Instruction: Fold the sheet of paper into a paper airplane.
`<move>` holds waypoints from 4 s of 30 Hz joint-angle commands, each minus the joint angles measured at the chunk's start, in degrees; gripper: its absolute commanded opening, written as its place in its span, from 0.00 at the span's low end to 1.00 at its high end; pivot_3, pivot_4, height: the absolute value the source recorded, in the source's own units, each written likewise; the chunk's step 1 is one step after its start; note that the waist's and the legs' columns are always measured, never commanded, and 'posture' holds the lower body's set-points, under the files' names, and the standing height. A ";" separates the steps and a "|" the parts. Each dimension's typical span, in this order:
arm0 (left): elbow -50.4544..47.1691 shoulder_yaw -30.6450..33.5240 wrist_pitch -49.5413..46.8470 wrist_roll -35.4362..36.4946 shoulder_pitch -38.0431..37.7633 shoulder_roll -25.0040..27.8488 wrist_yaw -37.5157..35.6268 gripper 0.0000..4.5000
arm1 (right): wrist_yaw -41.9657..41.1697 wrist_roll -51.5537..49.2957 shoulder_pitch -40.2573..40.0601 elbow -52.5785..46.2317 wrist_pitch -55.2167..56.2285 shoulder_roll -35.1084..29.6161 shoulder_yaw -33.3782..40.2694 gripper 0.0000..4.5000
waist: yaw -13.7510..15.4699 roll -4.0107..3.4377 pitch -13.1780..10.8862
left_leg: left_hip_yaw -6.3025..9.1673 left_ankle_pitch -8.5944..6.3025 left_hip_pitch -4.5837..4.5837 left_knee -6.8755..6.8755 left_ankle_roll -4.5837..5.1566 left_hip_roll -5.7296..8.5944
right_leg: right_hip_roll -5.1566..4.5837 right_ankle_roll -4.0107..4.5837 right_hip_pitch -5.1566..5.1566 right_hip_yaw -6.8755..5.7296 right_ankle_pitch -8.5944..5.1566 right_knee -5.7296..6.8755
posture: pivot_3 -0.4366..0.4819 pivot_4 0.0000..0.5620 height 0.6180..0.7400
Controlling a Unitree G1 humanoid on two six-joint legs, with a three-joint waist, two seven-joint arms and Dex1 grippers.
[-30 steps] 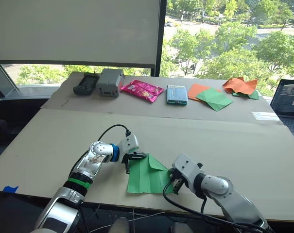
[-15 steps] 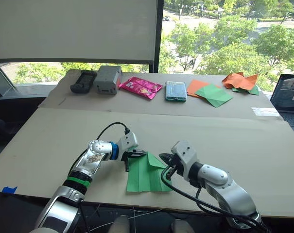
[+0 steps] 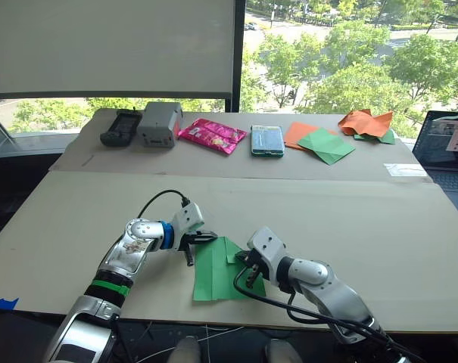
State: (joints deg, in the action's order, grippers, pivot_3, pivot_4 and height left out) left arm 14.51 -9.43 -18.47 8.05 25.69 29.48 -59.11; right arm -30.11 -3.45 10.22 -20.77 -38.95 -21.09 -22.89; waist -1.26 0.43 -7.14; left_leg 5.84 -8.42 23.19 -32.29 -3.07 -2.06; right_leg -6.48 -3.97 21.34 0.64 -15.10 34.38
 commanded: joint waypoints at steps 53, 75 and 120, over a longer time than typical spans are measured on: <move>-21.04 16.85 -37.61 30.13 -14.74 -8.17 20.78 0.55 | 0.94 0.82 0.41 -1.56 -3.57 1.32 -0.79 0.00 | 0.53 0.16 -0.17 | 0.03 -0.02 0.07 0.07 -0.03 0.08 | -0.08 0.04 0.10 0.04 0.00 -0.26 | 0.48 0.27 0.84; -26.47 8.99 -23.92 21.82 -15.85 -3.68 18.81 0.01 | 0.87 0.87 1.12 -1.17 -4.08 1.68 -0.93 0.00 | 0.48 0.20 -0.19 | 0.02 -0.02 0.27 0.16 -0.03 0.09 | -0.07 0.06 0.50 0.11 0.02 -0.26 | 0.48 0.27 0.84; -26.95 -1.40 -11.67 9.92 -18.38 4.53 9.58 0.18 | 3.30 1.94 9.50 14.73 -2.29 10.76 -0.01 0.00 | 0.26 0.05 -0.06 | 0.01 0.01 0.15 0.20 0.01 0.06 | 0.02 0.15 0.78 0.20 0.06 0.54 | 0.48 0.27 0.84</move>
State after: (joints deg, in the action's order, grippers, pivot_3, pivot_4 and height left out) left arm -11.20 -11.91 -28.90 17.25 8.03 33.07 -48.69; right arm -27.16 -2.25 19.94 -7.10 -39.58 -10.15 -22.12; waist -1.00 0.48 -7.20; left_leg 5.84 -8.41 23.33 -32.09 -3.06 -2.00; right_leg -6.45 -3.82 22.13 0.85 -15.05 34.93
